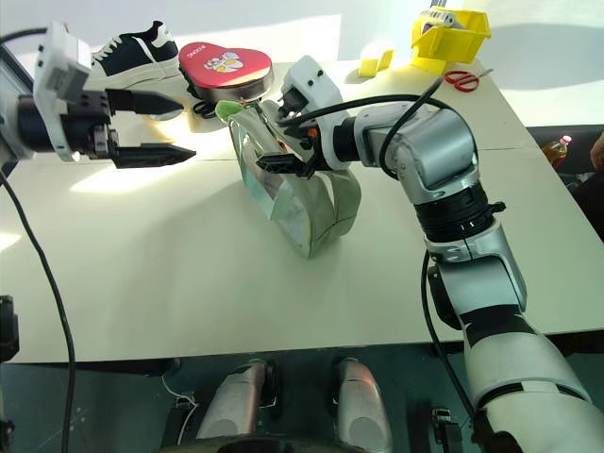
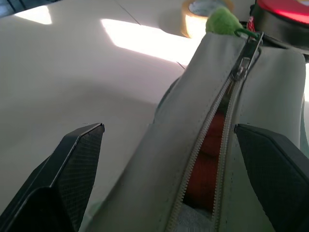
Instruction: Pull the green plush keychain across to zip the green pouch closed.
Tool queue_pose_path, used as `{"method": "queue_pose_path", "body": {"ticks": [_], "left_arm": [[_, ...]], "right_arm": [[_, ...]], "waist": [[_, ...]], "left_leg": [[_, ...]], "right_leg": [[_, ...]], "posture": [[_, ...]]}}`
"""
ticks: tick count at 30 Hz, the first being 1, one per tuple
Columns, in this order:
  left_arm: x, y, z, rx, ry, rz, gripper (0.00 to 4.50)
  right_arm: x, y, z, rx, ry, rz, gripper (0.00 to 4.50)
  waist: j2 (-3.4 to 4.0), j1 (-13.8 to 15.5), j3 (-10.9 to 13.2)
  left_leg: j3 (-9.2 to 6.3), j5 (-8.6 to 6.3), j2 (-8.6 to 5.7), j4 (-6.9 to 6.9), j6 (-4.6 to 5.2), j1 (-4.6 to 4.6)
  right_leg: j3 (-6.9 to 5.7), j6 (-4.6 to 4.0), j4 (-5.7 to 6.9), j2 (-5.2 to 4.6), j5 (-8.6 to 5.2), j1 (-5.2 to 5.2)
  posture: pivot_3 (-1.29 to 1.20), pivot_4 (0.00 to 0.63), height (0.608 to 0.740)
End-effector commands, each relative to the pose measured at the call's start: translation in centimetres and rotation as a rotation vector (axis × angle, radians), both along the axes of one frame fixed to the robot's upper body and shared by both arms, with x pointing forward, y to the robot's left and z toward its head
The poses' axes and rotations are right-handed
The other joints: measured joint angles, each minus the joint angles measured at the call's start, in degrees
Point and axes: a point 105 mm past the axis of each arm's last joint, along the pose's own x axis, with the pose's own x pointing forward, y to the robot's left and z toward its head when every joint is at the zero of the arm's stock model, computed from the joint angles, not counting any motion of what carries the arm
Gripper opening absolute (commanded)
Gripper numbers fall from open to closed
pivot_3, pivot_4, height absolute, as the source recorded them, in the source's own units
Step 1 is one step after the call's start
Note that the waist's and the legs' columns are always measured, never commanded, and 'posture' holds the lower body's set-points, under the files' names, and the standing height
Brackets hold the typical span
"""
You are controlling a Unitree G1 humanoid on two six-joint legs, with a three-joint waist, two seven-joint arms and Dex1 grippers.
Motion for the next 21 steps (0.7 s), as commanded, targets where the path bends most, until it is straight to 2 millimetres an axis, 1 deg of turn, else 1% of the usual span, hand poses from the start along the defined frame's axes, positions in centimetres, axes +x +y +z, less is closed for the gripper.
{"method": "queue_pose_path", "body": {"ticks": [1,2,4,5,8,9,10,12,16,18,21], "left_arm": [[-1.1,0.5,2.1,-0.012,-0.085,0.014,4.5],[-1.0,0.6,2.1,-0.014,-0.088,0.023,4.5],[-1.0,0.7,2.1,-0.017,-0.091,0.034,4.5],[-1.0,0.7,2.1,-0.018,-0.092,0.036,4.5],[-1.0,0.8,2.0,-0.017,-0.095,0.046,4.5],[-1.0,0.9,2.0,-0.017,-0.096,0.05,4.5],[-1.0,1.1,2.1,-0.018,-0.097,0.055,4.5],[-1.0,1.4,2.2,-0.023,-0.096,0.068,4.5],[-1.0,1.7,1.9,-0.019,-0.094,0.081,4.5],[-0.9,1.7,1.8,-0.018,-0.094,0.083,4.5],[-0.9,1.5,1.8,-0.022,-0.094,0.082,4.5]], "right_arm": [[-0.6,1.2,1.0,-0.026,-0.084,0.086,3.61],[-0.6,1.3,0.9,-0.039,-0.099,0.104,3.09],[-0.5,1.5,0.9,-0.06,-0.134,0.14,2.2],[-0.4,1.6,1.1,-0.09,-0.185,0.161,1.68],[-0.5,1.9,1.9,-0.201,-0.395,0.295,0.2],[-0.7,1.9,2.4,-0.244,-0.484,0.349,0.09],[-0.7,1.8,2.9,-0.306,-0.585,0.401,0.09],[-0.6,1.3,3.5,-0.403,-0.724,0.467,0.09],[-0.2,0.7,3.8,-0.433,-0.79,0.53,0.09],[-0.1,0.6,3.4,-0.437,-0.803,0.544,0.09],[-0.3,0.7,2.0,-0.42,-0.779,0.567,0.09]], "waist": [[0.0,-0.06,0.0],[0.0,-0.07,0.0],[0.0,-0.09,0.0],[0.0,-0.1,0.0],[0.0,-0.07,0.0],[0.0,-0.09,0.0],[0.01,-0.12,0.0],[0.01,-0.18,0.01],[0.01,-0.23,0.01],[0.0,-0.15,0.01],[0.0,-0.12,0.0]], "left_leg": [[0.0,0.0,0.0,0.0,0.0,0.0],[0.0,0.0,0.01,0.0,0.0,0.01],[0.0,0.0,0.01,0.0,0.0,0.03],[0.0,0.0,0.01,0.0,0.0,0.05],[0.0,0.01,0.0,0.06,-0.02,0.07],[0.0,0.01,0.01,0.07,-0.02,0.06],[0.0,0.01,0.01,0.08,-0.02,0.06],[0.01,0.01,0.01,0.08,-0.02,0.05],[0.02,0.02,0.01,0.07,-0.03,0.06],[0.03,0.03,0.02,0.08,-0.05,0.06],[0.02,0.03,0.02,0.19,-0.06,0.05]], "right_leg": [[0.0,0.0,0.0,0.0,0.0,0.0],[0.0,0.0,0.01,0.01,0.0,0.0],[0.0,0.0,0.03,0.01,0.0,0.0],[0.0,0.0,0.05,0.01,0.0,0.02],[0.0,0.04,0.11,0.01,-0.03,0.02],[0.0,0.09,0.11,0.01,-0.06,0.02],[0.0,0.12,0.11,0.01,-0.07,0.01],[0.01,0.15,0.11,0.01,-0.09,0.0],[0.01,0.11,0.12,0.02,-0.07,0.0],[0.01,0.03,0.13,0.02,-0.02,0.02],[0.01,0.0,0.21,0.02,-0.01,0.04]], "posture": [[0.0,0.15,0.74],[0.0,0.15,0.74],[0.0,0.15,0.74],[0.0,0.15,0.74],[0.0,0.15,0.74],[0.0,0.15,0.74],[0.0,0.15,0.74],[0.0,0.15,0.74],[0.0,0.15,0.74],[0.0,0.15,0.74],[0.0,0.15,0.74]]}}
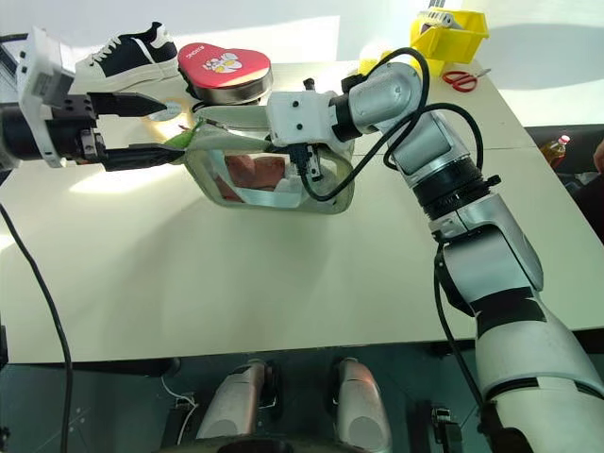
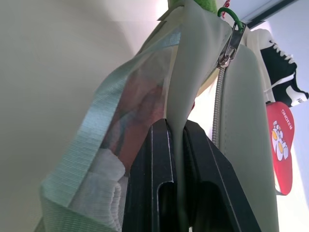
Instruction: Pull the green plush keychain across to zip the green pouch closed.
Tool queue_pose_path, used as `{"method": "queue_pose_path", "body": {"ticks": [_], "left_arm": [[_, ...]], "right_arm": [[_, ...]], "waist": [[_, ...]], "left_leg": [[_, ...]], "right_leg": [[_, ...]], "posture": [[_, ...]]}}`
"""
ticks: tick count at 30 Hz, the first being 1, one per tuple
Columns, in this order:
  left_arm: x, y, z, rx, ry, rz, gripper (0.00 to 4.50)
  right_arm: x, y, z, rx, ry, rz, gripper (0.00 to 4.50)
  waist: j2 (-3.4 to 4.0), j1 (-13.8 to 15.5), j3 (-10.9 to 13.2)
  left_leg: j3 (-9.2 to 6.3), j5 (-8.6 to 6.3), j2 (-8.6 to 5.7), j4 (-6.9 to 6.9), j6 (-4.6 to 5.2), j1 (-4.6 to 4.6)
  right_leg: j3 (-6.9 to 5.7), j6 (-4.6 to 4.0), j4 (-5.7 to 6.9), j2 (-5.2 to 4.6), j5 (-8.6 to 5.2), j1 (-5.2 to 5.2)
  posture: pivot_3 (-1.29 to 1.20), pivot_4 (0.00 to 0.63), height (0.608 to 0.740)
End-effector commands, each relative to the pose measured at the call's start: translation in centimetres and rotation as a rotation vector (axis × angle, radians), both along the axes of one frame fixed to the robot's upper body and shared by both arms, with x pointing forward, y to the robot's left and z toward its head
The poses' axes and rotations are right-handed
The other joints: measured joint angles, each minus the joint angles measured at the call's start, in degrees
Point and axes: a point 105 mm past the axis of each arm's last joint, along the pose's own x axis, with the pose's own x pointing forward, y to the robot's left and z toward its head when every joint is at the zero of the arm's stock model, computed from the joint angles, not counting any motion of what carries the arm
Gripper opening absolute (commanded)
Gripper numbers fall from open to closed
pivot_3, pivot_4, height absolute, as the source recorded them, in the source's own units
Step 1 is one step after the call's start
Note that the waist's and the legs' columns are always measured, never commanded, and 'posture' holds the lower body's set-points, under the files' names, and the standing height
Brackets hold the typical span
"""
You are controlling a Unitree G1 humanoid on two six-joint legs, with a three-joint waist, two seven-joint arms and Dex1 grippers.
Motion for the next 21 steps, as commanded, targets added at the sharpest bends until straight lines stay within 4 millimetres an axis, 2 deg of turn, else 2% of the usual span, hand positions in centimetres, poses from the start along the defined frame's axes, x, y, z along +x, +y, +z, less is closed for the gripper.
{"method": "queue_pose_path", "body": {"ticks": [1,5,8,9,11,12,13,14,18,21], "left_arm": [[-0.6,0.2,1.5,-0.007,-0.064,0.004,4.5],[-0.5,0.0,1.4,-0.01,-0.062,-0.001,4.5],[-0.4,-0.2,1.3,-0.012,-0.06,-0.008,4.5],[-0.4,-0.2,1.3,-0.013,-0.059,-0.011,4.5],[-0.4,-0.3,1.4,-0.02,-0.057,-0.013,4.5],[-0.4,-0.3,1.4,-0.024,-0.057,-0.01,4.5],[-0.3,0.0,1.4,-0.026,-0.056,0.001,4.5],[-0.3,0.3,1.4,-0.028,-0.055,0.016,4.5],[0.4,2.7,1.0,-0.049,-0.046,0.112,4.5],[1.2,3.9,0.1,-0.055,-0.033,0.165,4.5]], "right_arm": [[-1.0,0.5,0.6,0.043,-0.036,0.058,0.09],[-0.8,0.3,-0.6,0.044,-0.042,0.05,0.09],[-0.4,-0.1,-0.2,0.068,-0.045,0.027,0.09],[-0.4,-0.1,0.0,0.075,-0.046,0.022,0.78],[-0.4,-0.5,0.6,0.094,-0.04,0.004,1.55],[-0.5,-0.8,1.0,0.101,-0.041,-0.007,2.03],[-0.7,-1.2,1.6,0.114,-0.037,-0.017,2.7],[-0.9,-1.5,2.1,0.129,-0.034,-0.027,3.07],[-2.0,-3.0,3.9,0.185,-0.015,-0.09,3.07],[-2.6,-4.0,3.7,0.187,0.0,-0.135,3.07]], "waist": [[0.0,-0.01,0.0],[0.0,-0.07,0.0],[0.01,-0.15,0.0],[0.01,-0.12,0.0],[0.01,-0.06,0.0],[0.01,0.07,0.0],[0.01,0.15,0.0],[0.01,0.19,0.0],[0.0,0.16,0.0],[0.0,0.15,0.0]], "left_leg": [[-0.01,0.0,0.0,0.02,0.0,0.01],[-0.01,0.0,0.02,0.22,0.0,0.02],[-0.01,0.02,0.05,0.33,-0.04,0.08],[-0.03,0.04,0.06,0.33,-0.08,0.09],[-0.05,0.05,0.08,0.36,-0.09,0.1],[-0.05,0.05,0.08,0.36,-0.09,0.1],[-0.05,0.05,0.07,0.38,-0.09,0.08],[-0.06,0.05,0.07,0.38,-0.09,0.07],[-0.07,0.04,0.06,0.38,-0.07,0.05],[-0.07,0.03,0.06,0.38,-0.06,0.07]], "right_leg": [[0.0,0.0,0.02,0.0,0.0,0.02],[0.01,-0.01,0.28,0.0,-0.01,0.02],[0.04,0.06,0.44,0.0,-0.06,0.0],[0.04,0.08,0.47,0.0,-0.07,0.0],[0.04,0.06,0.5,0.01,-0.06,0.01],[0.04,0.05,0.5,0.01,-0.06,0.01],[0.04,0.02,0.51,0.01,-0.04,0.01],[0.04,-0.03,0.5,0.01,-0.01,0.01],[0.05,-0.03,0.5,0.0,-0.01,0.0],[0.05,-0.03,0.5,0.0,-0.02,0.0]], "posture": [[0.0,0.15,0.74],[0.0,0.15,0.74],[0.0,0.15,0.74],[0.0,0.15,0.74],[0.0,0.15,0.74],[0.0,0.15,0.74],[0.0,0.15,0.74],[0.0,0.15,0.74],[0.0,0.15,0.74],[0.0,0.15,0.74]]}}
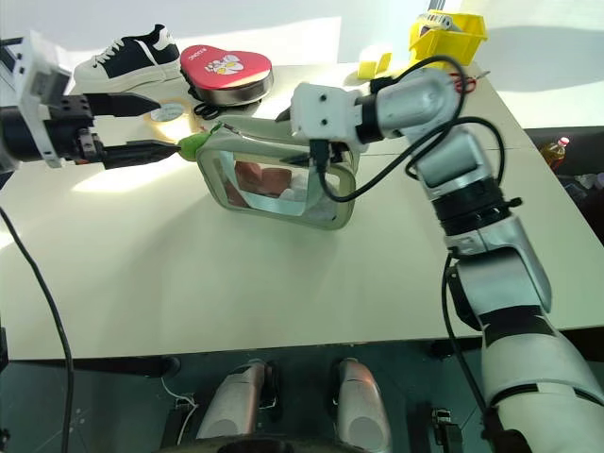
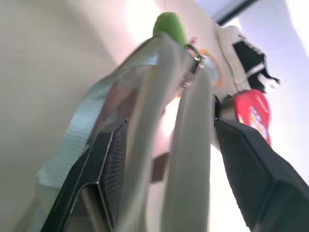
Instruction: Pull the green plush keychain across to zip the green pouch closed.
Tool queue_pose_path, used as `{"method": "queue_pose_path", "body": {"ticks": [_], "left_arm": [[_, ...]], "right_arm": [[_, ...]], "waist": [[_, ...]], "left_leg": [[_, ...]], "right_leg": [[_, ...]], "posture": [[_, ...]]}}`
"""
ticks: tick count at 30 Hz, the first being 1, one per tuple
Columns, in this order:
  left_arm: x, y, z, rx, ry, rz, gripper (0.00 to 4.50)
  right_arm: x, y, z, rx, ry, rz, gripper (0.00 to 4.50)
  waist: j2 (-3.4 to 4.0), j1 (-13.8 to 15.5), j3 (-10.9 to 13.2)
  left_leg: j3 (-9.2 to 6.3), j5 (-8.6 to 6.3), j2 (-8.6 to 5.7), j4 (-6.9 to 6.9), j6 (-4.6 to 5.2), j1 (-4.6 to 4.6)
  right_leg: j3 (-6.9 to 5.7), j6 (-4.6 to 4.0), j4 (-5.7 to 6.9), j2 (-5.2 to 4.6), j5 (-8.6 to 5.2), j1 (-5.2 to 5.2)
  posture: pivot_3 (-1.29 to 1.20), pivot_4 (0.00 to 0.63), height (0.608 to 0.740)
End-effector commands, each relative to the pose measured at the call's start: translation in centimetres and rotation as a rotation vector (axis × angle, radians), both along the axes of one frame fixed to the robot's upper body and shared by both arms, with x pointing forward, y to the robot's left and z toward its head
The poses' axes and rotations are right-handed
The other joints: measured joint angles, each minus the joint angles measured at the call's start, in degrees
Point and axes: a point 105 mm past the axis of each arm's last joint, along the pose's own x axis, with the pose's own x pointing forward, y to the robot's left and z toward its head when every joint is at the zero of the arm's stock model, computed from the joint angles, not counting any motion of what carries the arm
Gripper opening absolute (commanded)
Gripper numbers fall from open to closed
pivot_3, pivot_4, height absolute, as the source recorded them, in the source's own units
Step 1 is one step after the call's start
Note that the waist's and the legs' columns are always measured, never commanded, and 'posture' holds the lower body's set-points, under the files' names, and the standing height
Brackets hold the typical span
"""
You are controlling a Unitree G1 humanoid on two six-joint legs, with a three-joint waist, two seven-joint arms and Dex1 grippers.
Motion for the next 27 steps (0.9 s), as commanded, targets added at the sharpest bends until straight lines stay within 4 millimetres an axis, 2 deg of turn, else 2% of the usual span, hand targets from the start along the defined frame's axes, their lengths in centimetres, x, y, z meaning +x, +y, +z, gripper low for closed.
{"method": "queue_pose_path", "body": {"ticks": [1,4,7,10,14,15,18,24,27], "left_arm": [[0.6,1.8,0.3,-0.005,-0.048,0.077,4.5],[1.8,2.4,-0.3,-0.029,-0.042,0.117,4.5],[3.0,1.8,-0.5,-0.061,-0.045,0.113,4.5],[4.4,0.9,-0.6,-0.089,-0.052,0.115,4.5],[5.5,-0.8,-1.4,-0.096,-0.032,0.065,4.5],[5.5,-1.1,-1.6,-0.091,-0.027,0.055,4.5],[5.1,-1.7,-2.2,-0.062,-0.004,0.003,4.5],[4.1,-0.9,-2.0,-0.02,0.019,-0.029,4.5],[3.8,-0.6,-2.7,0.031,0.038,-0.036,4.5]], "right_arm": [[-1.4,-1.0,0.5,0.018,0.005,-0.021,3.07],[-2.2,-1.9,-1.0,-0.017,0.055,-0.045,3.07],[-2.2,-2.4,-2.9,-0.049,0.089,-0.071,3.07],[-1.7,-2.8,-4.7,-0.084,0.099,-0.102,2.27],[-1.3,-2.7,-5.1,-0.079,0.09,-0.127,0.23],[-1.3,-2.7,-5.0,-0.074,0.09,-0.129,0.01],[-1.2,-2.8,-4.9,-0.07,0.081,-0.138,0.01],[-1.1,-2.9,-4.8,-0.06,0.076,-0.154,0.01],[-1.0,-2.8,-4.7,-0.056,0.074,-0.154,0.01]], "waist": [[-0.01,-0.01,-0.01],[-0.02,0.24,-0.01],[-0.04,0.38,-0.02],[-0.07,0.46,-0.04],[-0.08,0.19,-0.05],[-0.08,0.13,-0.05],[-0.08,0.06,-0.05],[-0.08,0.11,-0.05],[-0.08,0.1,-0.05]], "left_leg": [[0.0,0.0,0.01,0.0,0.0,0.0],[0.0,0.0,0.01,0.02,-0.01,0.0],[0.0,0.0,-0.01,0.05,0.0,-0.02],[0.0,0.0,-0.01,0.07,0.0,-0.02],[0.03,0.0,-0.02,0.07,0.0,-0.01],[0.03,0.0,-0.02,0.07,0.01,-0.01],[0.05,0.0,-0.01,0.07,0.02,-0.02],[0.02,0.0,-0.01,0.07,0.02,-0.01],[0.0,-0.01,-0.01,0.07,0.02,-0.01]], "right_leg": [[0.0,0.01,-0.01,0.0,0.0,0.0],[-0.01,0.06,-0.01,-0.01,-0.03,0.01],[-0.01,0.06,-0.02,-0.03,-0.03,0.02],[-0.01,0.06,-0.01,-0.02,-0.03,0.02],[-0.01,0.02,0.0,-0.02,0.0,0.02],[-0.01,0.01,0.0,-0.02,0.01,0.03],[-0.01,0.01,0.01,-0.01,0.01,0.02],[-0.01,0.02,0.0,-0.02,0.0,0.02],[-0.01,0.04,-0.01,-0.02,-0.02,0.03]], "posture": [[0.0,0.15,0.74],[0.0,0.15,0.74],[0.0,0.15,0.74],[0.0,0.15,0.74],[0.0,0.15,0.74],[0.0,0.15,0.74],[0.0,0.15,0.74],[0.0,0.15,0.74],[0.0,0.15,0.74]]}}
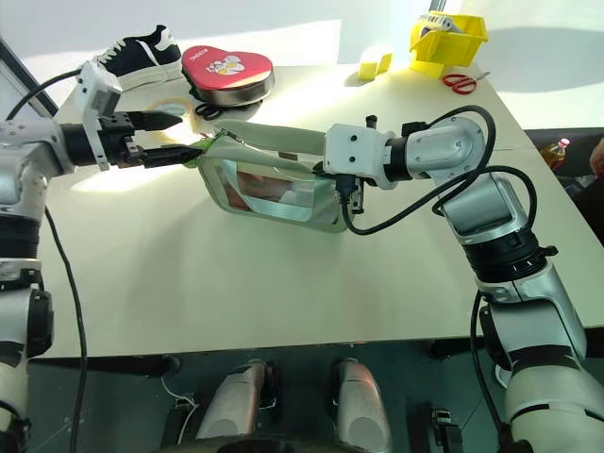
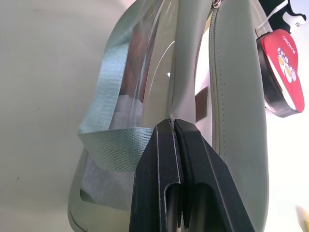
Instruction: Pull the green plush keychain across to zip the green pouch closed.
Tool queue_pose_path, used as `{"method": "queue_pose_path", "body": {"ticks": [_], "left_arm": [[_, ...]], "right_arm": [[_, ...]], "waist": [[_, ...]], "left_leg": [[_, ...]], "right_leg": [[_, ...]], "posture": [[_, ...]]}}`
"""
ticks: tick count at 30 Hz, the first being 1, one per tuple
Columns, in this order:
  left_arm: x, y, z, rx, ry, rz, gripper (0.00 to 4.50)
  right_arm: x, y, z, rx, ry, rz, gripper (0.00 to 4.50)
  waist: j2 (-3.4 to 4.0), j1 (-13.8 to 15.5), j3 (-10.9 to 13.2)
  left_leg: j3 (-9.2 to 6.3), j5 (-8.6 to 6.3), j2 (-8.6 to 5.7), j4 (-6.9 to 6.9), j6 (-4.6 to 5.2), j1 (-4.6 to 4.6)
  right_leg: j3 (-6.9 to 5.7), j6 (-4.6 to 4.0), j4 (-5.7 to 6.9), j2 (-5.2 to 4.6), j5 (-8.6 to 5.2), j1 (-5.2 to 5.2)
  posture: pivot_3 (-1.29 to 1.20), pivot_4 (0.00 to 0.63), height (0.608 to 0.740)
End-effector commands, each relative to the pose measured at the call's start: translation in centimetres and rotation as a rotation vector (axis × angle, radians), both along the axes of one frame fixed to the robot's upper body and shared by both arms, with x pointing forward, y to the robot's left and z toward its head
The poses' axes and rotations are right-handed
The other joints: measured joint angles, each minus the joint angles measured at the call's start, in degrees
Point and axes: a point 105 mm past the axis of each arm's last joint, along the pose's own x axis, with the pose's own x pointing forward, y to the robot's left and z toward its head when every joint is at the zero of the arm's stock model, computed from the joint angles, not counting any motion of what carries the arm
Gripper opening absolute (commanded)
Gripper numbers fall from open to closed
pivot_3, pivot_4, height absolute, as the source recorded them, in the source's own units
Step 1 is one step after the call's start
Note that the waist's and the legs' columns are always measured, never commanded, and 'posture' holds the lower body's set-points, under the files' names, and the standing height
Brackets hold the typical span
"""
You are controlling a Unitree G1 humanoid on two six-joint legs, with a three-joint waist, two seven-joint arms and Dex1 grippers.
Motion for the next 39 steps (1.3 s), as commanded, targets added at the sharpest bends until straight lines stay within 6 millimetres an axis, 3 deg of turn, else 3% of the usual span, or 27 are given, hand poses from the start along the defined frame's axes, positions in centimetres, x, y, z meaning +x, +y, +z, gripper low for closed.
{"method": "queue_pose_path", "body": {"ticks": [1,4,7,14,17,19,21,24,28,31,34,35,39], "left_arm": [[-0.6,0.2,0.2,0.066,-0.026,-0.02,4.5],[-0.4,0.0,-0.6,0.085,-0.02,-0.02,4.5],[0.1,-0.1,-1.0,0.098,-0.037,-0.005,3.66],[0.2,0.0,0.3,0.057,-0.062,0.001,0.05],[0.0,0.1,1.0,0.053,-0.075,-0.004,0.05],[0.1,-0.4,2.6,-0.016,-0.1,-0.005,0.05],[-0.1,-1.5,4.4,-0.073,-0.136,-0.036,0.05],[-0.4,-3.7,5.1,-0.057,-0.171,-0.096,0.05],[-0.4,-7.0,2.2,0.058,-0.167,-0.179,0.05],[-0.6,-7.6,0.3,0.148,-0.166,-0.201,0.05],[-0.7,-7.4,0.2,0.169,-0.17,-0.208,0.05],[-0.6,-7.3,0.6,0.157,-0.177,-0.199,0.68],[-0.1,-6.1,2.2,0.152,-0.206,-0.14,2.42]], "right_arm": [[-0.1,0.0,0.4,0.006,-0.022,-0.003,0.01],[-0.1,0.2,0.6,0.008,-0.027,0.002,0.01],[-0.1,0.3,0.6,0.007,-0.028,0.005,0.0],[-0.1,0.5,0.6,0.007,-0.027,0.008,0.0],[0.0,0.6,0.6,0.012,-0.029,0.007,0.0],[0.0,0.6,0.6,0.015,-0.03,0.007,0.0],[0.0,0.8,0.5,0.016,-0.031,0.009,0.0],[0.1,1.0,0.5,0.018,-0.031,0.013,0.0],[0.0,1.3,0.5,0.025,-0.032,0.022,0.0],[0.1,1.4,0.5,0.026,-0.032,0.023,0.0],[0.1,1.4,0.5,0.027,-0.033,0.023,0.0],[0.1,1.4,0.5,0.028,-0.033,0.022,0.0],[0.1,1.3,0.4,0.027,-0.032,0.018,0.0]], "waist": [[0.0,0.01,0.0],[0.0,0.04,0.0],[0.0,0.02,0.0],[0.0,-0.04,0.0],[0.0,-0.07,0.0],[0.0,-0.05,0.0],[-0.01,0.0,0.0],[-0.02,-0.04,-0.01],[-0.01,-0.14,-0.01],[-0.01,-0.54,-0.01],[-0.01,-0.33,-0.01],[-0.01,-0.28,-0.02],[-0.01,-0.19,-0.02]], "left_leg": [[0.0,0.0,0.0,0.0,0.0,0.0],[-0.02,0.0,0.0,0.0,0.0,0.0],[-0.01,0.0,0.0,0.01,0.0,0.0],[0.01,0.0,0.01,0.01,0.0,0.0],[0.01,0.0,0.01,0.01,0.0,0.0],[0.0,0.0,0.01,0.01,0.0,0.0],[0.0,0.0,0.01,0.02,0.0,-0.01],[-0.02,0.0,0.0,0.03,0.0,0.0],[0.0,0.01,0.0,0.03,0.0,0.03],[0.08,0.01,0.02,0.03,0.0,0.08],[0.08,0.03,0.09,0.03,-0.04,0.06],[0.07,0.03,0.13,0.03,-0.04,0.07],[0.04,0.03,0.13,0.04,-0.04,0.07]], "right_leg": [[0.0,0.0,0.0,0.0,0.0,0.0],[0.0,0.0,0.0,0.0,0.0,0.0],[0.0,-0.04,0.01,0.0,0.02,0.0],[0.0,-0.04,0.02,0.01,0.02,0.0],[0.0,-0.03,0.02,0.01,0.02,0.0],[0.0,-0.03,0.02,0.01,0.02,0.0],[-0.01,-0.01,0.02,0.01,0.01,0.0],[0.0,0.02,0.02,0.01,-0.01,0.02],[0.01,-0.03,0.07,0.01,0.02,0.04],[0.04,-0.04,0.11,0.04,0.03,0.03],[0.04,-0.05,0.11,0.14,0.03,0.0],[0.05,-0.05,0.11,0.14,0.03,0.0],[0.05,-0.04,0.09,0.13,0.02,0.01]], "posture": [[0.0,0.15,0.74],[0.0,0.15,0.74],[0.0,0.15,0.74],[0.0,0.15,0.74],[0.0,0.15,0.74],[0.0,0.15,0.74],[0.0,0.15,0.74],[0.0,0.15,0.74],[0.0,0.15,0.74],[0.0,0.15,0.74],[0.0,0.15,0.74],[0.0,0.15,0.74],[0.0,0.15,0.74]]}}
